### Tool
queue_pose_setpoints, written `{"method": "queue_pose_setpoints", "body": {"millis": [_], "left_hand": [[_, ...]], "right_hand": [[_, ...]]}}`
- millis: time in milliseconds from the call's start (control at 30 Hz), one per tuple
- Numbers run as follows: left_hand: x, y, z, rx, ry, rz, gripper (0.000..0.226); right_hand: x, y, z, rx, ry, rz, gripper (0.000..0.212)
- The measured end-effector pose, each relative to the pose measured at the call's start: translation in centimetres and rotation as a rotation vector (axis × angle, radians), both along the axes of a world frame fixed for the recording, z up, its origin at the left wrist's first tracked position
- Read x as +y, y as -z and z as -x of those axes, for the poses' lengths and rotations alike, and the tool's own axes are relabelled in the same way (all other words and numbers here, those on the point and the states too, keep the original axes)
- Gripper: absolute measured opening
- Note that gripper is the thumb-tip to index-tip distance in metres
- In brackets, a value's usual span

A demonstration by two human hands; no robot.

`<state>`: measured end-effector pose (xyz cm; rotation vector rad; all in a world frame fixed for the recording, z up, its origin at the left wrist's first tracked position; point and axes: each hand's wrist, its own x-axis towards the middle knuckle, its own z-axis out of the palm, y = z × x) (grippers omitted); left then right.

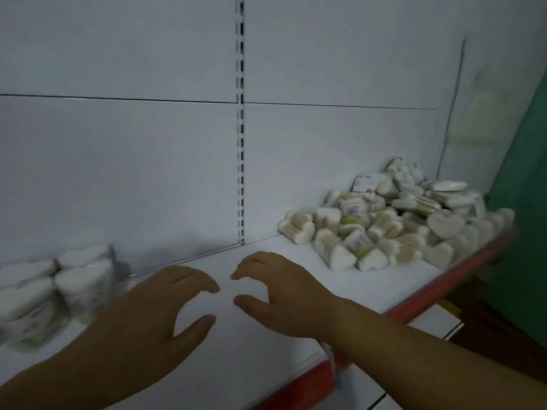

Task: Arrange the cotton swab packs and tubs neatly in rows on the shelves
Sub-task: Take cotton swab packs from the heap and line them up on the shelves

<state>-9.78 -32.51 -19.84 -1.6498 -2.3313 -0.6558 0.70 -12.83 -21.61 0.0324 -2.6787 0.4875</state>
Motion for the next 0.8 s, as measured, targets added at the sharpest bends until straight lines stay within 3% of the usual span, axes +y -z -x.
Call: {"method": "queue_pose_setpoints", "body": {"millis": [67,167,233,367,433,567,800], "left_hand": [[4.3,0.5,-2.7,-0.058,0.023,0.037,0.043],[11.3,0.9,-6.8,-0.099,0.061,0.14,0.033],[15.4,1.3,-8.5,-0.142,0.042,0.169,0.042],[19.9,2.9,-9.3,-0.287,-0.023,0.118,0.057],[20.7,3.4,-8.9,-0.321,-0.067,0.001,0.056],[22.1,3.1,-6.8,-0.242,-0.115,-0.216,0.051],[24.8,3.7,-2.3,0.082,0.237,0.027,0.071]], "right_hand": [[3.3,0.3,-4.4,-0.008,0.03,0.036,0.034],[8.9,1.0,-11.1,-0.012,0.12,0.064,0.028],[12.5,1.9,-14.9,-0.025,0.219,0.096,0.026],[17.3,3.1,-18.4,0.027,0.352,0.05,0.025],[18.4,3.1,-18.4,-0.008,0.352,-0.036,0.03],[19.5,2.2,-15.9,0.011,0.35,-0.33,0.052],[21.3,1.2,-9.3,-0.034,0.354,-0.538,0.056]]}}
